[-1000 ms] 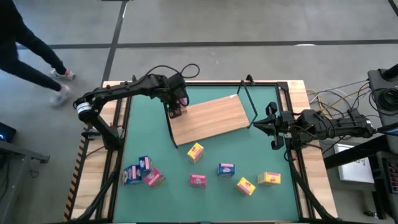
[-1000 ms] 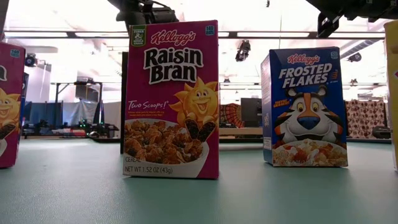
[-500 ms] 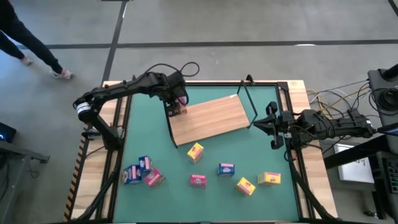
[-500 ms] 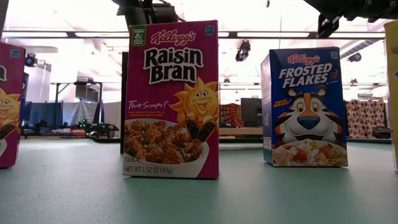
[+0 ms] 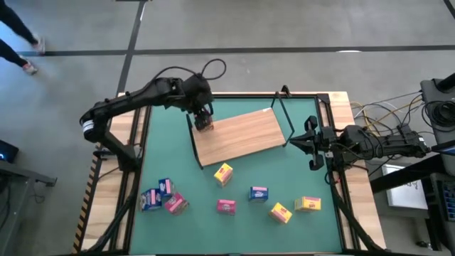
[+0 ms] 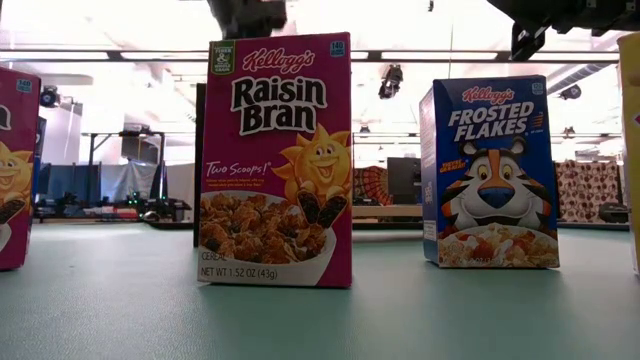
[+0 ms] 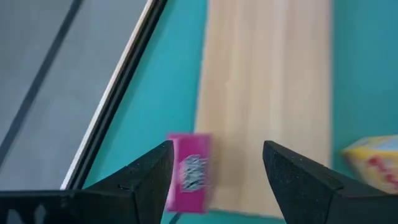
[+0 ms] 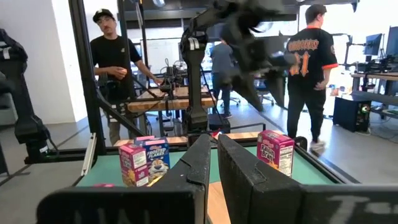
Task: Stack cereal on shelf
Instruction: Put the top yellow cereal box on the shelf
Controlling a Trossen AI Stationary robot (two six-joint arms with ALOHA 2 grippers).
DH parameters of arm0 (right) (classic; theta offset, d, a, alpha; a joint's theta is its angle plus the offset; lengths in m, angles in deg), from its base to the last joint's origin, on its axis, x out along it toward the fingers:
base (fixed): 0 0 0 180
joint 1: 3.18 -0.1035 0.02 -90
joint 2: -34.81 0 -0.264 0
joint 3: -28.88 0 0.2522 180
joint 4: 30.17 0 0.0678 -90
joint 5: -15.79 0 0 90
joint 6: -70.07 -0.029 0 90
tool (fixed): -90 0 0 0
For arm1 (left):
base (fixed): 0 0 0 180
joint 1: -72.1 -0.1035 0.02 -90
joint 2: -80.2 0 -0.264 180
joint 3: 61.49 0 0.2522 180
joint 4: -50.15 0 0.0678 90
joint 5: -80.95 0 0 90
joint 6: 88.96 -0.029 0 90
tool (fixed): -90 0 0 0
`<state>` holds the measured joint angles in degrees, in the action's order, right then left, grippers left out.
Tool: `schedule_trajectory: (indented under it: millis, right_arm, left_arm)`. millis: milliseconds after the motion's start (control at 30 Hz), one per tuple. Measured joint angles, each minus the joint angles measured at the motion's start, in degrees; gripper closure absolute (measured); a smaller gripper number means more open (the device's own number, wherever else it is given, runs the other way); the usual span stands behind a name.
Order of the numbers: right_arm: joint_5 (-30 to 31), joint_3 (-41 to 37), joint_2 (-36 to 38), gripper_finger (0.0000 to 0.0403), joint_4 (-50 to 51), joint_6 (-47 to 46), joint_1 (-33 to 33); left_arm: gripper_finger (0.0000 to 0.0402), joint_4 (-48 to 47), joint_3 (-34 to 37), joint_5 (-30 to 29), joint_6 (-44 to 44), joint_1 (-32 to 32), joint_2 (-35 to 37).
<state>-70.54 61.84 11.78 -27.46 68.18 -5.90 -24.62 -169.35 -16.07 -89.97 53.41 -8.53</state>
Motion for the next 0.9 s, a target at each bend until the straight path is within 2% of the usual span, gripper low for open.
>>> schedule_trajectory:
  millis: [133, 367, 667, 900]
  right_arm:
    - [2.7, 0.0, 0.0, 0.038, 0.0, 0.0, 0.0]
    - [3.9, 0.0, 0.0, 0.038, 0.0, 0.0, 0.0]
    - [3.9, 0.0, 0.0, 0.038, 0.0, 0.4, 0.0]
    - [3.9, 0.0, 0.0, 0.038, 0.0, 0.4, 0.0]
  left_arm:
    - [0.0172, 3.3, 0.0, -0.7, 2.2, 6.5, 2.6]
    - [0.0172, 6.0, 0.2, -9.2, 5.3, 20.3, 3.4]
    - [0.0172, 12.5, 5.9, -9.5, 7.7, 35.2, 2.0]
    - [0.0172, 12.2, 13.6, -9.5, 18.5, 41.6, 1.6]
